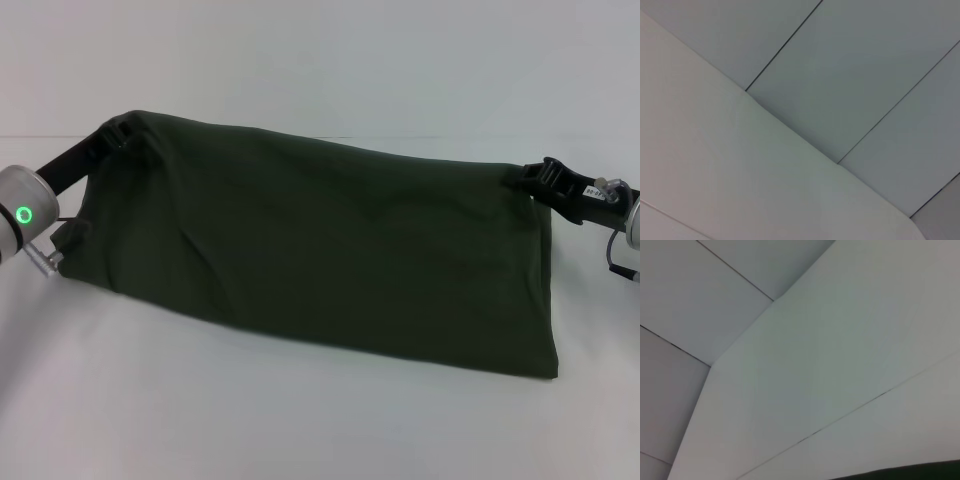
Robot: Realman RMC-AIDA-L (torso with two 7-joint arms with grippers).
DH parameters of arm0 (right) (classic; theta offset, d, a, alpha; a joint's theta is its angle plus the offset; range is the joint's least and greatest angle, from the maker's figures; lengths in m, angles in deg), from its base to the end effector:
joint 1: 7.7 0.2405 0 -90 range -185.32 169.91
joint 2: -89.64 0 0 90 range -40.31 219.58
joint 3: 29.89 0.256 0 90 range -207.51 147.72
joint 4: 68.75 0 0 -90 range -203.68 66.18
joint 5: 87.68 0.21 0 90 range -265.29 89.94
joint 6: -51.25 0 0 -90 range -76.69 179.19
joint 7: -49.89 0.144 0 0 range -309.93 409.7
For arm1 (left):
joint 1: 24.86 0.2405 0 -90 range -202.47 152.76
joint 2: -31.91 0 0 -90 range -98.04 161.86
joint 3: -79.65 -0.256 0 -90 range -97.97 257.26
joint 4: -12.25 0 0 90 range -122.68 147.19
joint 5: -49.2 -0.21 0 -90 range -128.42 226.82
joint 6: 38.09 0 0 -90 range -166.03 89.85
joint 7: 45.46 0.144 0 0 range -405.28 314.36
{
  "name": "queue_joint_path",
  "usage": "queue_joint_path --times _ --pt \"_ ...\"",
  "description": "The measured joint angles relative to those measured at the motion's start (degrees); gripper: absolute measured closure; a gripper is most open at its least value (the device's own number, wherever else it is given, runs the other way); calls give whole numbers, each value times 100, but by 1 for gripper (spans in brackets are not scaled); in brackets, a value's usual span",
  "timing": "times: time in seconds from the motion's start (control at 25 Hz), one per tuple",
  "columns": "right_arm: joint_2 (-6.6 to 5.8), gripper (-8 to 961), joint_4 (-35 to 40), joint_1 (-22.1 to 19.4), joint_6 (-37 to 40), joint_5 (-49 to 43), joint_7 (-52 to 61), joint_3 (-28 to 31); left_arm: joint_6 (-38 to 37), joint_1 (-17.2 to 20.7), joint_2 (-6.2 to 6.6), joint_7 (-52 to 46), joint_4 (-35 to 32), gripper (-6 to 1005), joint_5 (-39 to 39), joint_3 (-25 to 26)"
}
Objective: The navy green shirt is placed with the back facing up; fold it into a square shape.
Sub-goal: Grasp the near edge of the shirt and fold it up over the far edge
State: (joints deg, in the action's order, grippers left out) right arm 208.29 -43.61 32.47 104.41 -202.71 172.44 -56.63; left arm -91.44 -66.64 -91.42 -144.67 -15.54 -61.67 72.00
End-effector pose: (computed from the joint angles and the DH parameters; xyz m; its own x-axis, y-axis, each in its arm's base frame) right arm 0.2911 0.4159 0.0020 0.0059 -0.6578 -0.7531 -0.9969 -0.0632 0.0474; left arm -0.2897 0.4204 0.0175 0.1071 0.4148 0.9036 0.9875 -0.1502 -0.0481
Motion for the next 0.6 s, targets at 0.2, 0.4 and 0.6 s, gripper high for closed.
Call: queue_joint_path --times 0.2,0.4,0.6 --pt "63 913 0 50 -173 5 -56 -10 192 -68 -60 453 175 936 259 -5" --pt "87 913 -30 92 -320 24 -91 -10 456 -137 -65 888 392 937 579 -8" --pt "89 913 -80 128 -489 26 -92 -10 821 -238 -68 1462 659 937 990 -9"
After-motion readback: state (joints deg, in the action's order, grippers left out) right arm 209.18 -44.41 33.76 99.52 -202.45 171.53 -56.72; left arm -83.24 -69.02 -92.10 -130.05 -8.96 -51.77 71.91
